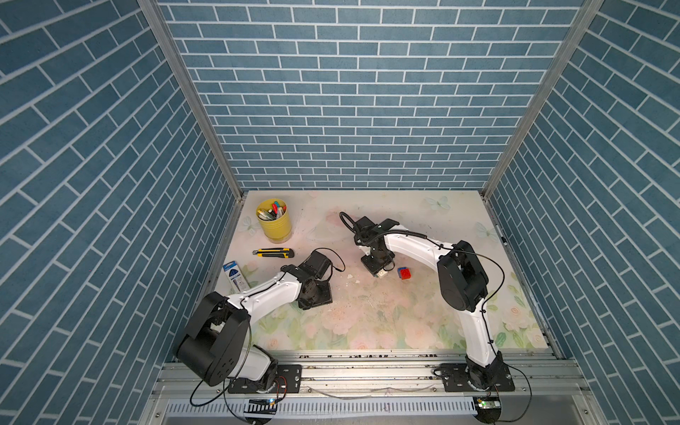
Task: Assemble the letter y with lego
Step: Assemble the lego brick with the lego brick, then pick up the lego brick from the center of the board.
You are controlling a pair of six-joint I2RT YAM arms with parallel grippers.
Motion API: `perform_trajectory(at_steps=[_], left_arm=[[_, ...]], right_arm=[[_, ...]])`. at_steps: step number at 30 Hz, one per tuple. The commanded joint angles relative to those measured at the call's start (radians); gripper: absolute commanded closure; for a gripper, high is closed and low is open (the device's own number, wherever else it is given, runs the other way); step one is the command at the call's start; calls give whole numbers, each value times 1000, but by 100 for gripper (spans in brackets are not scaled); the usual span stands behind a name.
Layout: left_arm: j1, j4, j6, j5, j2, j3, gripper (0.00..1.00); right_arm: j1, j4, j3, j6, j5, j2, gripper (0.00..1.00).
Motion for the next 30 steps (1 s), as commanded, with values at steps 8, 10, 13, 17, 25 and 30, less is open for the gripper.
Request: perform_trajectory(at_steps=[8, 10, 13, 17, 25, 30], left_arm=[[-9, 2, 9, -3, -1, 19, 44], [-16, 7, 17, 0, 0, 27, 44], [-34, 16, 32, 3, 3, 47, 44], [-65, 24, 50, 8, 16, 80, 43], [-115, 33, 64, 17, 73, 136, 43], [-140, 27, 70, 14, 102, 169, 43]], right_arm=[[-3, -10, -13, 42, 32, -72, 47], [-6, -11, -27, 55, 45, -107, 46], [-24, -16, -53, 90, 50, -158, 45], [-54, -17, -110, 145, 67, -230, 44], [-150, 2, -243, 227, 66, -308, 40], [-178, 57, -309, 239, 12, -302, 39]])
